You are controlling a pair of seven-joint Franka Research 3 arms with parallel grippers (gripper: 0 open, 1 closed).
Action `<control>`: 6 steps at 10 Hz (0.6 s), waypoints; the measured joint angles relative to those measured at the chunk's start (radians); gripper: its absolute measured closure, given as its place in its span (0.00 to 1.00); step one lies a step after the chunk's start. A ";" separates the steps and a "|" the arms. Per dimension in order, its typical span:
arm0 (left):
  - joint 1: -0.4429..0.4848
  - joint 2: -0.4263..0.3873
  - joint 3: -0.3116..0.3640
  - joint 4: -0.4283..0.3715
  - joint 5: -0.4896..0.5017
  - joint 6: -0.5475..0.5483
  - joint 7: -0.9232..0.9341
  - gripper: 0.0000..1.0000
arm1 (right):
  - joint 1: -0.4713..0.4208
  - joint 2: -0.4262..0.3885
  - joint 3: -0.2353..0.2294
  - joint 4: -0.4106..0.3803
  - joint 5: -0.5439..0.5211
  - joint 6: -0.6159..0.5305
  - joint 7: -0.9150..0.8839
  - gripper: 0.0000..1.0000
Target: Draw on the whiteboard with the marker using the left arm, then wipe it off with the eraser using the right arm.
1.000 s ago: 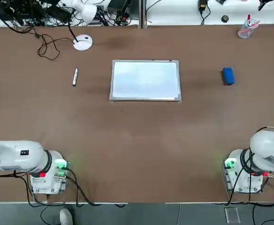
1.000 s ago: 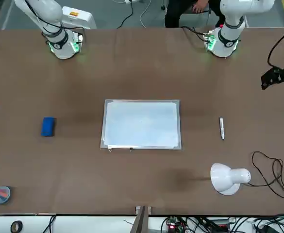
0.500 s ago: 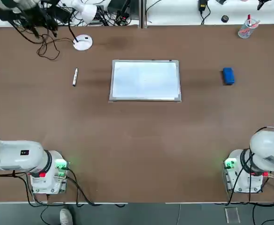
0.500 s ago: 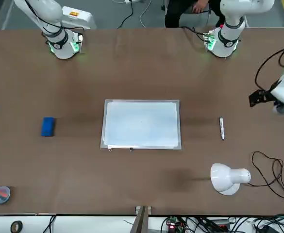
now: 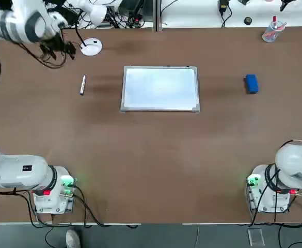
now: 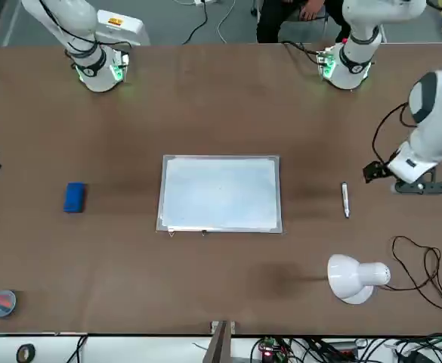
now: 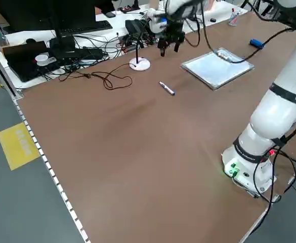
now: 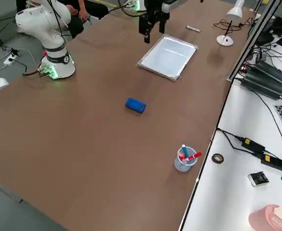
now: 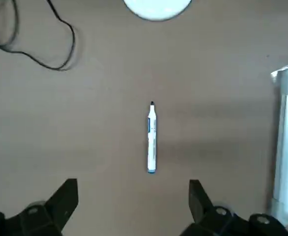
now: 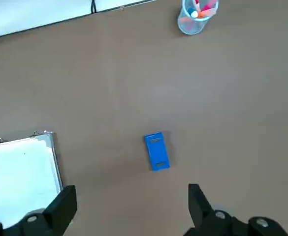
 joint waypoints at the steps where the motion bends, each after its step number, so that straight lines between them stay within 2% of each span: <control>1: 0.000 0.012 0.000 -0.043 0.000 0.063 -0.007 0.00 | 0.062 0.000 -0.059 0.000 0.000 0.000 0.001 0.00; 3: -0.001 0.046 -0.001 -0.106 0.000 0.171 -0.014 0.04 | 0.160 0.000 -0.162 0.000 0.000 0.000 0.001 0.00; 4: -0.001 0.071 -0.002 -0.125 0.000 0.214 -0.017 0.10 | 0.186 0.000 -0.190 0.000 0.000 0.000 0.001 0.00; 5: -0.001 0.098 -0.002 -0.135 0.000 0.248 -0.027 0.10 | 0.209 0.000 -0.216 0.000 0.000 0.000 0.001 0.00; 6: -0.001 0.130 -0.002 -0.140 0.000 0.279 -0.036 0.17 | 0.237 0.000 -0.248 0.000 0.000 0.001 0.001 0.00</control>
